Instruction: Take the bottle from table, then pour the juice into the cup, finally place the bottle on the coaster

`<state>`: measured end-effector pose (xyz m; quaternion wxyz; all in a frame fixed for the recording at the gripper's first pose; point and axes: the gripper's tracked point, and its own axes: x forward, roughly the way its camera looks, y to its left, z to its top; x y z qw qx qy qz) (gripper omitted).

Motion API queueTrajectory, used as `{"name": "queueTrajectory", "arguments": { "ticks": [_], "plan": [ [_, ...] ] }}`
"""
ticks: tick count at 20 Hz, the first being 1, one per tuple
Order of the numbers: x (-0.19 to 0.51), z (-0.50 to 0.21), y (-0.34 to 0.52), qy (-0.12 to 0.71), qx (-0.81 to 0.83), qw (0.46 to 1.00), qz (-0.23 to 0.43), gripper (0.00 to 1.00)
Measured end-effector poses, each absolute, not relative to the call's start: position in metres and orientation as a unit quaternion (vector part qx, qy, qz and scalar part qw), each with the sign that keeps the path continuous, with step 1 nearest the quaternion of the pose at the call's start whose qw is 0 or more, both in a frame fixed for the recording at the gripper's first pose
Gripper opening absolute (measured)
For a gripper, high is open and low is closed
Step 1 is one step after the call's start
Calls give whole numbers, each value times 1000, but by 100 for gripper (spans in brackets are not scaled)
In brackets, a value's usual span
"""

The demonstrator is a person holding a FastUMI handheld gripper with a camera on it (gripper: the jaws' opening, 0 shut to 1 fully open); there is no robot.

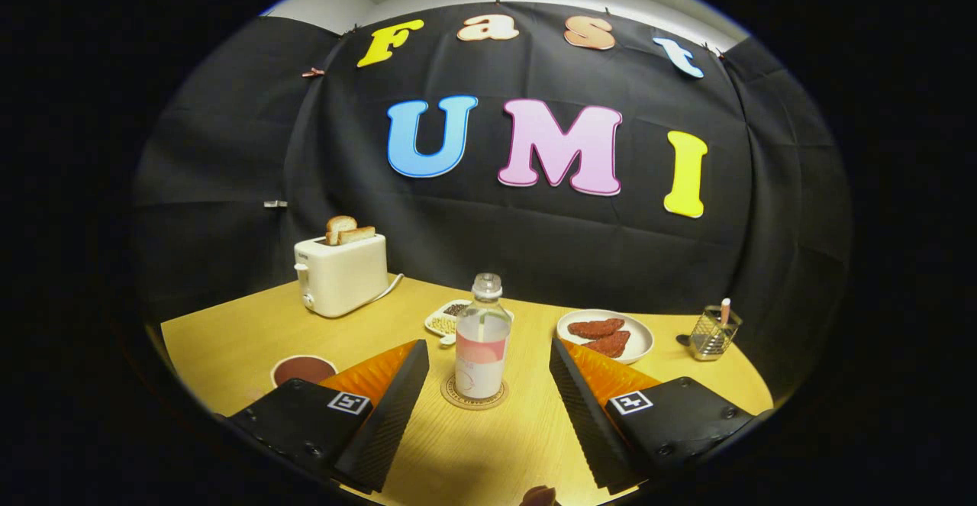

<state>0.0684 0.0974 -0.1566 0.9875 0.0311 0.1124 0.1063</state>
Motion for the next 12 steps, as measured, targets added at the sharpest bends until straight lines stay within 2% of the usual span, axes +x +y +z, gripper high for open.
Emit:
{"name": "queueTrajectory", "arguments": {
  "ticks": [12],
  "plan": [
    [23, -28, 57, 70, 3, 996, 59, 97]
  ]
}}
